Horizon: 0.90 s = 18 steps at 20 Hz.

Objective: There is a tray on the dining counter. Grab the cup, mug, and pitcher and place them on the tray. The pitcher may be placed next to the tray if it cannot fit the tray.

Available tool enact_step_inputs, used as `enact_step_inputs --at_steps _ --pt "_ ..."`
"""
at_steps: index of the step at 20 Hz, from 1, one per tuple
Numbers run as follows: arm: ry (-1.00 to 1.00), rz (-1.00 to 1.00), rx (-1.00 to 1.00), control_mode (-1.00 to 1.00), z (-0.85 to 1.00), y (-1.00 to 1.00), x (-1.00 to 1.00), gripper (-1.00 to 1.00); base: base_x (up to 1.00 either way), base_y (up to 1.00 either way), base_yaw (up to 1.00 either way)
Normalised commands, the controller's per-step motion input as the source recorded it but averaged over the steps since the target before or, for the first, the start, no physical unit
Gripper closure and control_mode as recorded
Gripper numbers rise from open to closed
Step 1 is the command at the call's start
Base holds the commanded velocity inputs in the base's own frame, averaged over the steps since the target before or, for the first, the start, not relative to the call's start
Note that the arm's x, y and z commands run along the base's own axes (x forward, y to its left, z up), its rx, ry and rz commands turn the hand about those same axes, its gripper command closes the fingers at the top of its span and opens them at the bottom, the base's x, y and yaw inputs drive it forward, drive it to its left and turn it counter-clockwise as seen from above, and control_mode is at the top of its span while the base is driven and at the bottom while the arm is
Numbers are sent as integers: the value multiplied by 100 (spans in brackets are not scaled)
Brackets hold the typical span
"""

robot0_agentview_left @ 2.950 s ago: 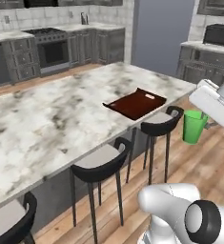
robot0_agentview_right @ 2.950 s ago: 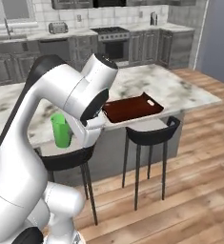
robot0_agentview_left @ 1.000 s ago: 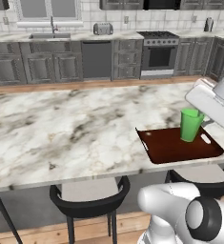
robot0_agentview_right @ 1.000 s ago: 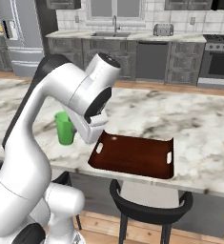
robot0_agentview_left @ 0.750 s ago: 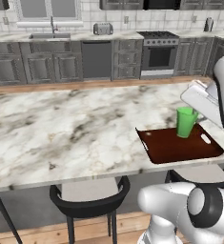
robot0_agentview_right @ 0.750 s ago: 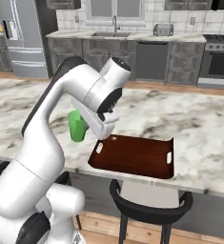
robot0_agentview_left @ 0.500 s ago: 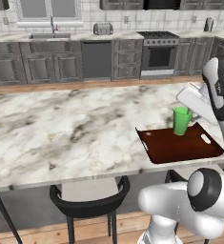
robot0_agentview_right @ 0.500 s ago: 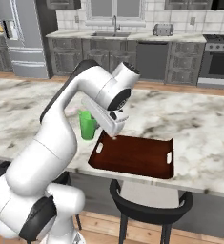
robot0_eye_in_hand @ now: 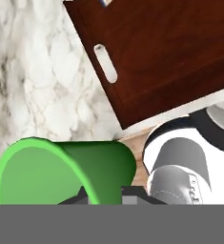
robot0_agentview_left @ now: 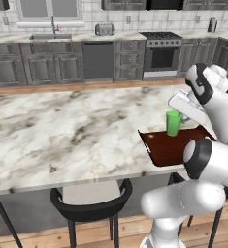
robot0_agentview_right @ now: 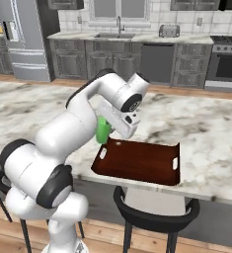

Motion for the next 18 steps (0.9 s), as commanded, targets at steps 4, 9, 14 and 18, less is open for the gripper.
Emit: enact_step_inputs --at_steps 4,9,14,18 --pt "1 5 0 -100 -54 0 86 100 0 0 0" --pt "0 5 1 -100 -58 -5 81 100 0 0 0" --pt "0 5 0 -100 -49 -26 61 100 0 0 0" --pt "0 5 0 -100 -51 -27 54 100 0 0 0"
